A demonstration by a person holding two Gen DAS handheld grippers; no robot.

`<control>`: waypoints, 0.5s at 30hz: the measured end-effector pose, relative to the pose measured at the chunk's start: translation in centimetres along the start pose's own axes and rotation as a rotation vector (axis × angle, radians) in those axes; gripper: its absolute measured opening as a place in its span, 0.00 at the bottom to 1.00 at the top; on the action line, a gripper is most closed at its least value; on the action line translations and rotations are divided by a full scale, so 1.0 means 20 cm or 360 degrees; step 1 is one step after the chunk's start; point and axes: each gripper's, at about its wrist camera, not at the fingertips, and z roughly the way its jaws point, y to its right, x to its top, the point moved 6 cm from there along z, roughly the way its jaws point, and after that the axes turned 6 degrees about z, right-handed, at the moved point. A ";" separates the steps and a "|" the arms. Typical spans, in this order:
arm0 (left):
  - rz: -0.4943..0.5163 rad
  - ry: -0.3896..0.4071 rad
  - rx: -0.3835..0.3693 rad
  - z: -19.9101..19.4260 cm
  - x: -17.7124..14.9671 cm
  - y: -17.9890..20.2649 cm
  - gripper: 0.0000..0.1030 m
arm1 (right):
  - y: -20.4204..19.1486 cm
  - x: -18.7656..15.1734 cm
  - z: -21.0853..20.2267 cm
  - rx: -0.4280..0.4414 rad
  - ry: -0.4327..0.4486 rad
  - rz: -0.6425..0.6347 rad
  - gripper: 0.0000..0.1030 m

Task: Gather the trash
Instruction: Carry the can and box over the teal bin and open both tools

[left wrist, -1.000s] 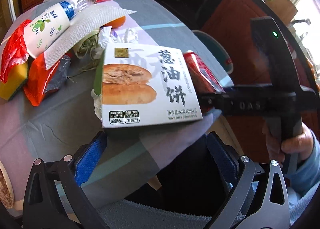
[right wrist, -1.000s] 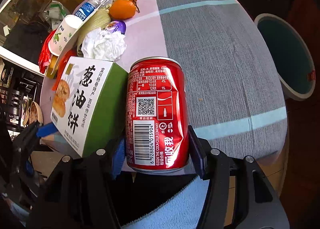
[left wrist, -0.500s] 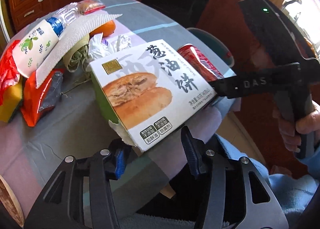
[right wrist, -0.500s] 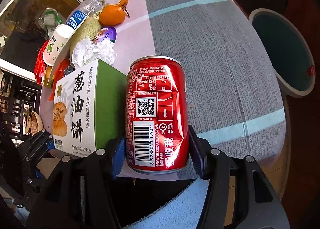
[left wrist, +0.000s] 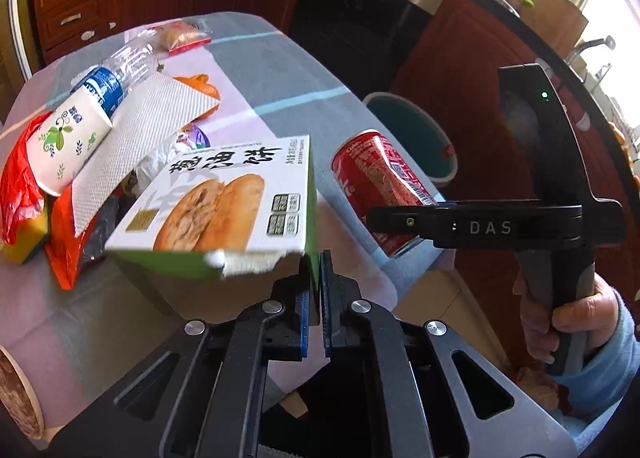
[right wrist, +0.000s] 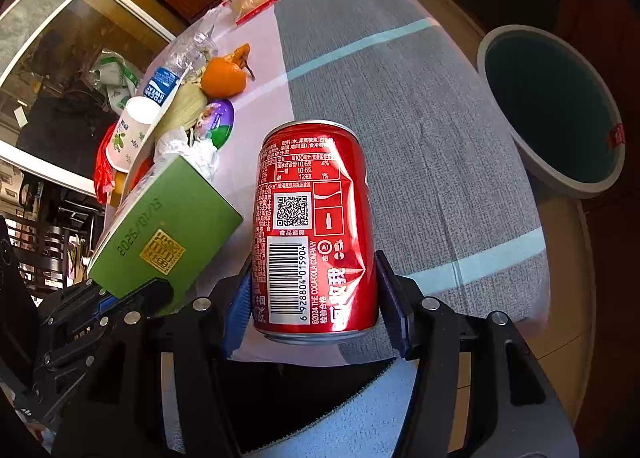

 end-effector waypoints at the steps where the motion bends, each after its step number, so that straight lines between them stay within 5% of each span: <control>1: 0.0004 0.0006 -0.0009 0.00 0.02 0.01 0.05 | 0.01 0.02 -0.03 0.0011 0.0023 0.0008 0.52; 7: 0.0020 0.0004 -0.0026 0.01 0.13 0.08 0.04 | 0.11 0.10 -0.13 0.0064 0.0116 0.0084 0.52; 10: -0.0021 -0.0126 0.0038 0.11 0.07 0.04 0.09 | 0.14 0.10 -0.09 0.0079 0.0085 0.0111 0.52; 15: -0.0015 -0.0138 0.0112 0.15 0.06 0.04 0.10 | 0.16 0.08 0.01 0.0105 0.0012 0.0123 0.52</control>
